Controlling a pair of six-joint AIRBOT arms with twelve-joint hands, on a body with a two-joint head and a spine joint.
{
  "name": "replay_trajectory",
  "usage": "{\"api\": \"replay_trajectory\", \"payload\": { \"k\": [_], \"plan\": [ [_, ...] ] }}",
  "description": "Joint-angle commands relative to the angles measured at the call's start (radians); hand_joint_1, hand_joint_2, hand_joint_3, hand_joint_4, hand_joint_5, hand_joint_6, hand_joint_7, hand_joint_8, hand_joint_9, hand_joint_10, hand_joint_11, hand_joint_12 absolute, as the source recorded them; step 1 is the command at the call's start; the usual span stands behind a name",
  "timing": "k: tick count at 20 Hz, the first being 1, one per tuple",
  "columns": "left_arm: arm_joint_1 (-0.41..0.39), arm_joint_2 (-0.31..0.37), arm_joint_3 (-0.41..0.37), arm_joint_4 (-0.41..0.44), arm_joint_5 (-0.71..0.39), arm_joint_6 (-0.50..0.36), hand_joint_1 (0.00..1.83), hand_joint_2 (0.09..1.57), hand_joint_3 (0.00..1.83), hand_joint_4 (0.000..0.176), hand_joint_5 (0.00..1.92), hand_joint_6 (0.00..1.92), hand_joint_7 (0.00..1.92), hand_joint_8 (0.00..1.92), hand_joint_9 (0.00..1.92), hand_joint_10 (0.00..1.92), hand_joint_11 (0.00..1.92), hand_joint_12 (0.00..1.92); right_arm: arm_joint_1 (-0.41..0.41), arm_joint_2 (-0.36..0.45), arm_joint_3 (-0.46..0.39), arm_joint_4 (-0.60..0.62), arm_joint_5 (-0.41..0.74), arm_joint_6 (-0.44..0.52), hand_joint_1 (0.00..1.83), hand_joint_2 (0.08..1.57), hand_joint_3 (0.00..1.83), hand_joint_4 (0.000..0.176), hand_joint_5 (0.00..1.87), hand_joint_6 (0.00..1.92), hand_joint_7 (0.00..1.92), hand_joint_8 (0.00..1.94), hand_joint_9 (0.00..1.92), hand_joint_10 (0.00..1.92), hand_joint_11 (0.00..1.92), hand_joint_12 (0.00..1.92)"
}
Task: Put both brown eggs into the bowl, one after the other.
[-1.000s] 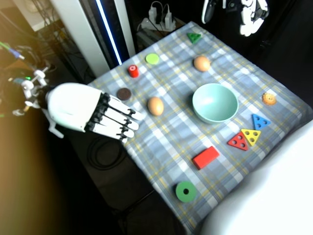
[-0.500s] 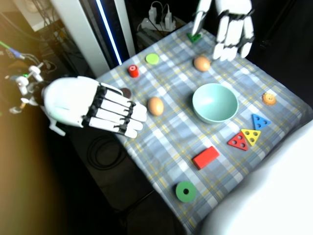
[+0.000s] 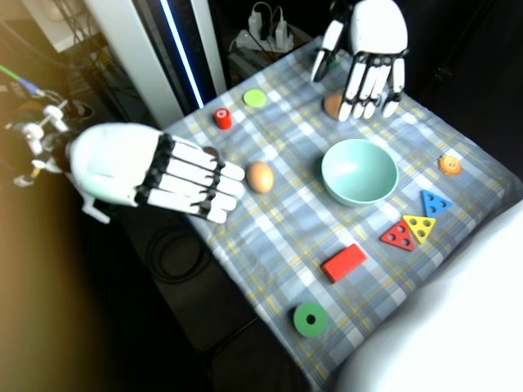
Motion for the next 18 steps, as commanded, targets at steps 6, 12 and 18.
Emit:
{"api": "replay_trajectory", "payload": {
  "k": [6, 12, 18],
  "plan": [
    [-0.037, -0.029, 0.024, 0.001, -0.059, 0.024, 0.79, 0.91, 0.0, 0.176, 0.54, 0.01, 0.77, 0.01, 0.67, 0.0, 0.0, 0.75, -0.001, 0.006, 0.002, 0.027, 0.121, 0.007, 0.65, 1.3, 0.0, 0.0, 0.58, 0.01, 0.48, 0.0, 0.48, 0.0, 0.12, 0.93],
    [-0.045, -0.043, 0.038, -0.014, -0.047, 0.029, 0.8, 0.95, 0.0, 0.158, 0.53, 0.0, 0.76, 0.0, 0.68, 0.0, 0.0, 0.8, -0.004, 0.005, 0.003, 0.029, 0.119, 0.007, 0.72, 1.29, 0.0, 0.0, 0.66, 0.01, 0.49, 0.0, 0.47, 0.0, 0.09, 0.97],
    [-0.049, -0.051, 0.042, -0.02, -0.048, 0.03, 0.78, 1.05, 0.01, 0.156, 0.5, 0.0, 0.77, 0.0, 0.71, 0.0, 0.0, 0.79, -0.009, 0.005, 0.003, 0.031, 0.117, 0.012, 0.76, 1.29, 0.0, 0.0, 0.69, 0.0, 0.5, 0.0, 0.45, 0.0, 0.12, 0.88]
  ]
}}
